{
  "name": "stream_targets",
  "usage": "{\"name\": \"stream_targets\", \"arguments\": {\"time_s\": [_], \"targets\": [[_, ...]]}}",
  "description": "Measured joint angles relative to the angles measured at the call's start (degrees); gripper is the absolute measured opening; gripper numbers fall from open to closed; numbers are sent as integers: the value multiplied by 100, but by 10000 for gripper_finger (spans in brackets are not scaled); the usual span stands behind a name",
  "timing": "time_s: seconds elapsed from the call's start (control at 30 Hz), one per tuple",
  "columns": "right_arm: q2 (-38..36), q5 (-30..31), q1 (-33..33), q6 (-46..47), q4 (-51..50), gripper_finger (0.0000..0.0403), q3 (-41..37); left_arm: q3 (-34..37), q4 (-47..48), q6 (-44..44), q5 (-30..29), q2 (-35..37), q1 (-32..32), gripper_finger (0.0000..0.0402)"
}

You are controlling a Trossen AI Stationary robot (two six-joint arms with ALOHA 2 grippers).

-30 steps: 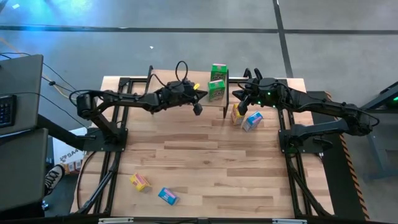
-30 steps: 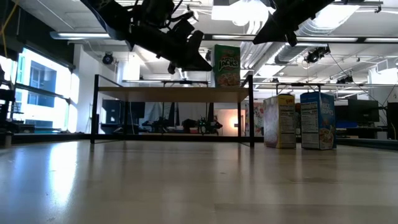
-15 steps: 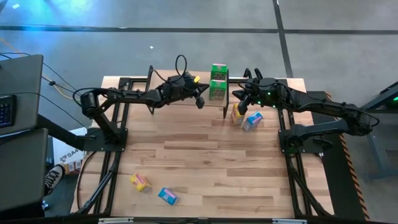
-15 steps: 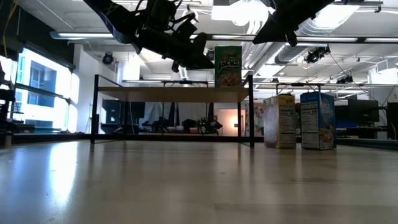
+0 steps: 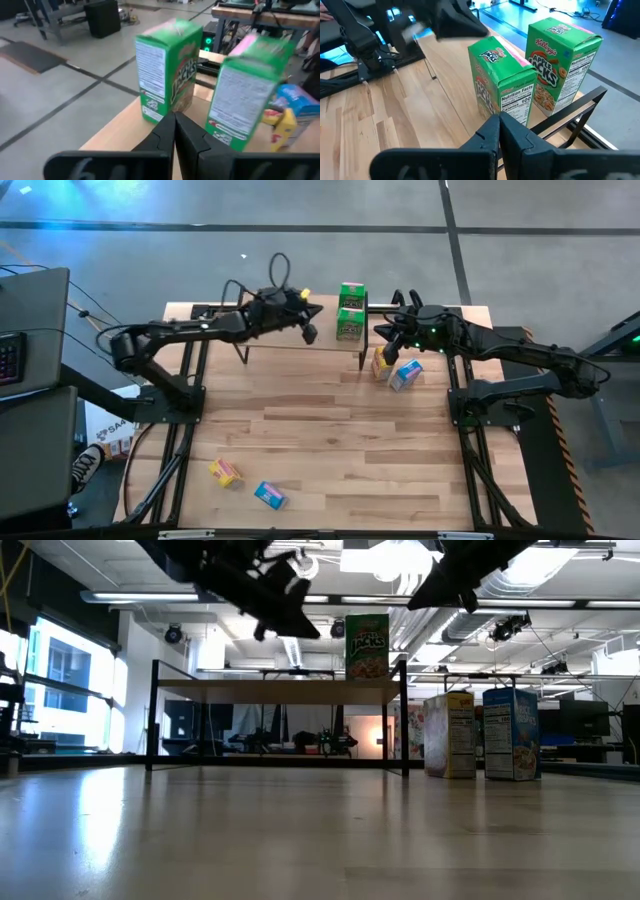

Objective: Stack cereal on shelf
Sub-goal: Put the top blue cereal box on the shelf

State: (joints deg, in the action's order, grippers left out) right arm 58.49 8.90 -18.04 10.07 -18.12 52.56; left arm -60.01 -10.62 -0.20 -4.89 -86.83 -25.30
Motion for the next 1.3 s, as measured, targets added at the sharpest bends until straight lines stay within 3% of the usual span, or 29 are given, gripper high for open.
{"name": "stream_targets", "arguments": {"time_s": [0.17,0.5,0.67,0.9,1.03,1.17,1.3], "targets": [[-130,-45,-9,-4,-121,0,2,246,380,-560,394,1057,220,0],[-410,-82,-9,61,-300,0,2,2327,-642,-1427,-8,3258,1842,0],[-430,-144,-9,177,-259,0,2,2748,-618,-1446,-12,3721,2241,1],[-428,-97,-9,532,-273,6,2,2769,-553,-1226,-176,3816,2258,25],[-428,-36,-9,978,-1031,56,170,2771,-556,-1120,-332,3816,2258,46],[-428,6,-38,1264,-2739,148,656,2771,-558,-1118,-479,3816,2258,67],[-429,-225,-104,971,-4233,243,1104,2771,-584,-1118,-487,3816,2256,83]]}}
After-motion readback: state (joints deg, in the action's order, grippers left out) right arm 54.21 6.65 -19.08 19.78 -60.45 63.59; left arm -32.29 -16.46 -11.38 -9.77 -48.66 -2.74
